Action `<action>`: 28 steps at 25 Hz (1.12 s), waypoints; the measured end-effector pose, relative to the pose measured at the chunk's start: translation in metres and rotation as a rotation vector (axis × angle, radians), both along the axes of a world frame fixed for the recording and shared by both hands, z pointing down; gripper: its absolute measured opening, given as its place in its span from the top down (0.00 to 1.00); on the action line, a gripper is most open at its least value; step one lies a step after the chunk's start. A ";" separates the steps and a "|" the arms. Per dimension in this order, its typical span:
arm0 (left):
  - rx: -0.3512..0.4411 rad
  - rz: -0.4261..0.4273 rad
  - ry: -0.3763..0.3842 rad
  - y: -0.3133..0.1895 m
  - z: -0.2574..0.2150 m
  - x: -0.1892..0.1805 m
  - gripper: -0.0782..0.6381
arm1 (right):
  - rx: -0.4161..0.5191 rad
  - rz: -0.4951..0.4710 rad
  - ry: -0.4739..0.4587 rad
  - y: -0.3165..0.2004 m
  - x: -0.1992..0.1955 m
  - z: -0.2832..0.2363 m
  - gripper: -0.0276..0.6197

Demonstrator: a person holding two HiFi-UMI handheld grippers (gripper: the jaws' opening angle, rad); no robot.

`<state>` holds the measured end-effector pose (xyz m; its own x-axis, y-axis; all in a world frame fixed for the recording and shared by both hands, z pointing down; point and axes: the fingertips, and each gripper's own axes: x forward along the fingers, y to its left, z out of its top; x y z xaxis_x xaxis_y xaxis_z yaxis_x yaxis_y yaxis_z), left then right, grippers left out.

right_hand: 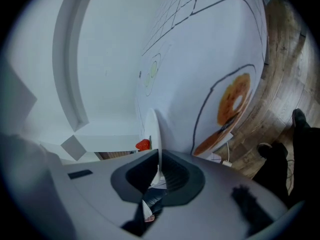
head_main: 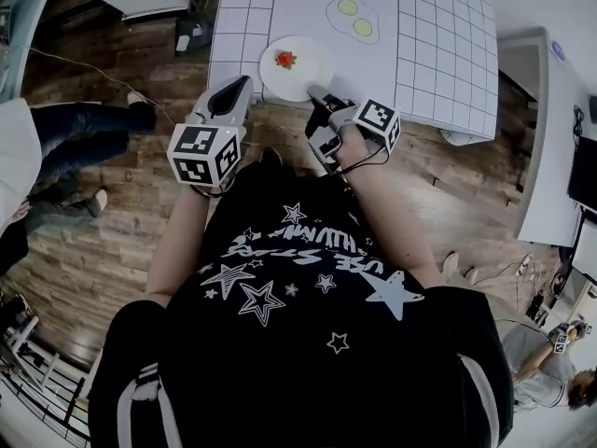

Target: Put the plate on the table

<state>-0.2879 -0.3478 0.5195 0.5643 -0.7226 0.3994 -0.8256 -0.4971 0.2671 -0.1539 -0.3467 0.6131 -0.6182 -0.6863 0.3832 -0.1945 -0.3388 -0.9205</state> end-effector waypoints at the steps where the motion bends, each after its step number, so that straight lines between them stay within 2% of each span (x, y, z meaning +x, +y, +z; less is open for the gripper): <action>1: -0.003 0.003 0.000 0.000 0.001 0.000 0.88 | -0.004 0.003 -0.008 0.001 0.000 0.000 0.92; 8: -0.006 0.015 0.003 0.002 0.001 0.005 0.88 | 0.008 0.019 -0.077 0.007 -0.004 0.001 0.92; 11: -0.006 0.022 0.002 0.003 0.001 0.006 0.88 | 0.011 0.004 -0.054 0.009 -0.004 0.001 0.89; 12: -0.004 0.024 0.003 0.004 0.000 0.007 0.88 | 0.012 -0.003 -0.037 0.009 -0.005 0.000 0.82; 13: -0.002 0.027 0.003 0.004 -0.001 0.008 0.88 | 0.012 -0.011 -0.021 0.009 -0.006 -0.001 0.80; 20: 0.004 0.040 0.001 0.006 -0.001 0.011 0.88 | -0.032 -0.022 0.037 0.017 -0.002 0.005 0.77; 28: 0.013 0.032 0.005 0.008 -0.003 0.013 0.88 | -0.042 -0.021 0.023 0.024 0.007 0.007 0.77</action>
